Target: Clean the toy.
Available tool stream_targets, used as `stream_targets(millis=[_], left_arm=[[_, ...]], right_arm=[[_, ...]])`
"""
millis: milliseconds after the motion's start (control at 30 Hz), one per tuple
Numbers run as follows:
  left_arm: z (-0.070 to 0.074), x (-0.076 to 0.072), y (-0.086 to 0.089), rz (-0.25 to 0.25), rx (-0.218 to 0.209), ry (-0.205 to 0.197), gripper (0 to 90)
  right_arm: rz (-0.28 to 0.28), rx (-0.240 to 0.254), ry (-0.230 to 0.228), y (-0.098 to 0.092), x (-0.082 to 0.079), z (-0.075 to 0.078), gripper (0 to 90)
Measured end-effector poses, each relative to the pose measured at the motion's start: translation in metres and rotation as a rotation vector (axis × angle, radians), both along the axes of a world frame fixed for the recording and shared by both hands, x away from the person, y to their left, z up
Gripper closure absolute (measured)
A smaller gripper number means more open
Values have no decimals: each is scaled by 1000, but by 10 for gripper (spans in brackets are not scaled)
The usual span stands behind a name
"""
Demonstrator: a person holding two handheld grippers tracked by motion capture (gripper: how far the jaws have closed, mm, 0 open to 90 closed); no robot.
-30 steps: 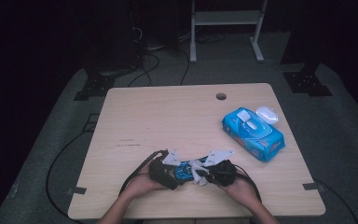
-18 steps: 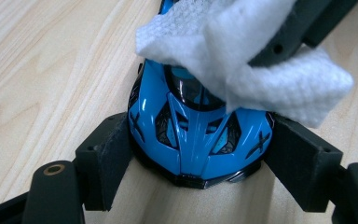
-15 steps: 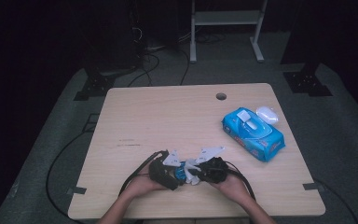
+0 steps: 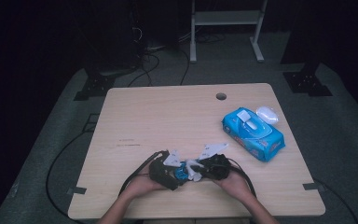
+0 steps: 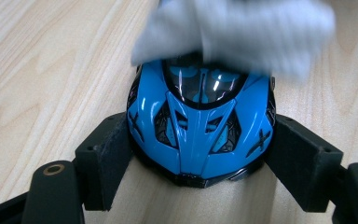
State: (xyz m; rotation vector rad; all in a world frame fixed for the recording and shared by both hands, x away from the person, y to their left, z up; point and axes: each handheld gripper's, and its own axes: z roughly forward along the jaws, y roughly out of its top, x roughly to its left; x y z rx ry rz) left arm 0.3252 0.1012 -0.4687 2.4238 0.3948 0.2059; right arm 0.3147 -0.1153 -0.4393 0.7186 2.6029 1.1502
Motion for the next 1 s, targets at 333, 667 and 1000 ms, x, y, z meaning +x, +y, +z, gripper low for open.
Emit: stream_targets(millis=[333, 667, 1000], left_arm=[[0, 0, 0, 1, -2, -3, 246], [0, 0, 0, 8, 3, -1, 248], [0, 0, -1, 6, 4, -1, 248]], right_arm=[[-13, 24, 0, 1, 2, -2, 817], [-52, 20, 3, -13, 3, -3, 818], [-85, 16, 35, -29, 7, -3, 817]])
